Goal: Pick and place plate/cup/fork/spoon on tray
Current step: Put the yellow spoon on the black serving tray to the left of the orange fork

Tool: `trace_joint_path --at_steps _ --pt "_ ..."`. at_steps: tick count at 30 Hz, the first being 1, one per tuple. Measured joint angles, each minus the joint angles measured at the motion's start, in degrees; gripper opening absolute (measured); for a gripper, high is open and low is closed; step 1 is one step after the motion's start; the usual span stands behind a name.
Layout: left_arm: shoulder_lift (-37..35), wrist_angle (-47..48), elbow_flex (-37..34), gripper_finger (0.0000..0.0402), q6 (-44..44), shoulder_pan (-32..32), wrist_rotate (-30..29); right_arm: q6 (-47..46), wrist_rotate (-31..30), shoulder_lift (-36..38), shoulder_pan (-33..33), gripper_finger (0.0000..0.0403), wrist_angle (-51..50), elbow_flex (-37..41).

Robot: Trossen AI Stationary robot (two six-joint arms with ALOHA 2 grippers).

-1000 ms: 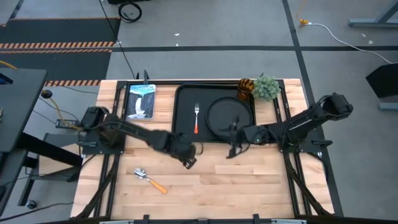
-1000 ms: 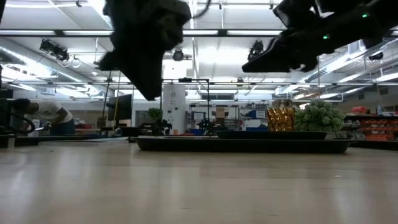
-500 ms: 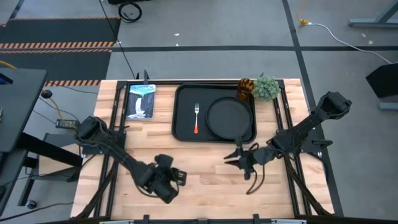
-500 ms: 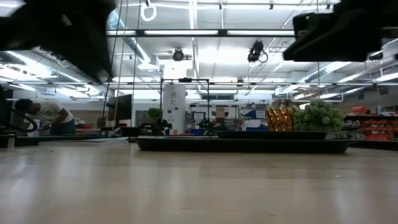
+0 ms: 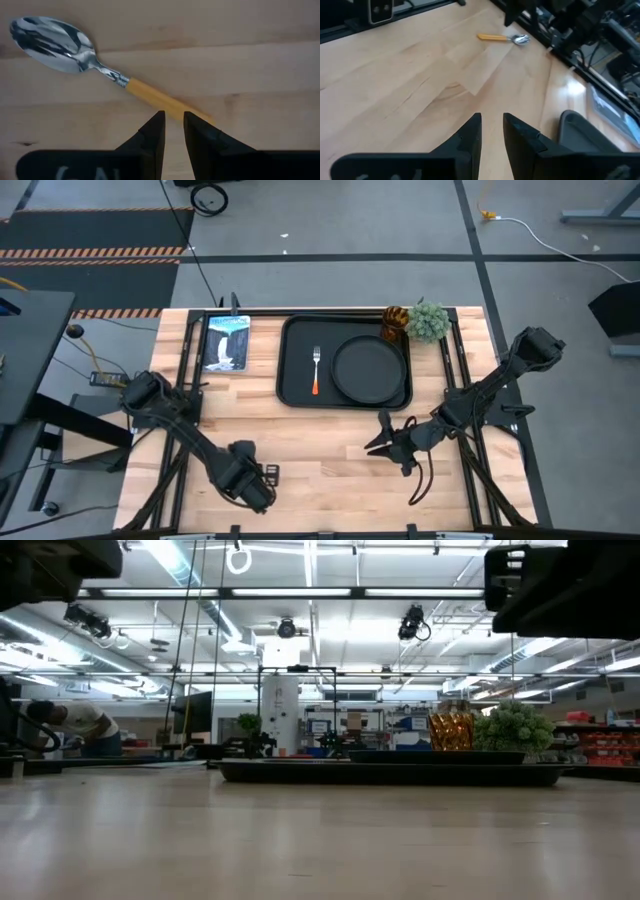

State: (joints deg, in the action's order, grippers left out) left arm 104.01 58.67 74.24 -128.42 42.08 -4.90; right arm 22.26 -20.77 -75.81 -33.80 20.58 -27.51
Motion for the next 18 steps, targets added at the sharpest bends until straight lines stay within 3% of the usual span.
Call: trace_joint_path --at_steps 12,18 --pt "4.6 6.1 0.0 0.0082 -4.5 -2.2 4.6 0.0 5.1 0.0 0.0 0.0086 -1.4 0.0" --pt "4.9 5.9 0.0 0.0129 -3.8 -3.1 4.1 -0.1 5.9 0.0 0.0 0.0086 -1.4 0.0"
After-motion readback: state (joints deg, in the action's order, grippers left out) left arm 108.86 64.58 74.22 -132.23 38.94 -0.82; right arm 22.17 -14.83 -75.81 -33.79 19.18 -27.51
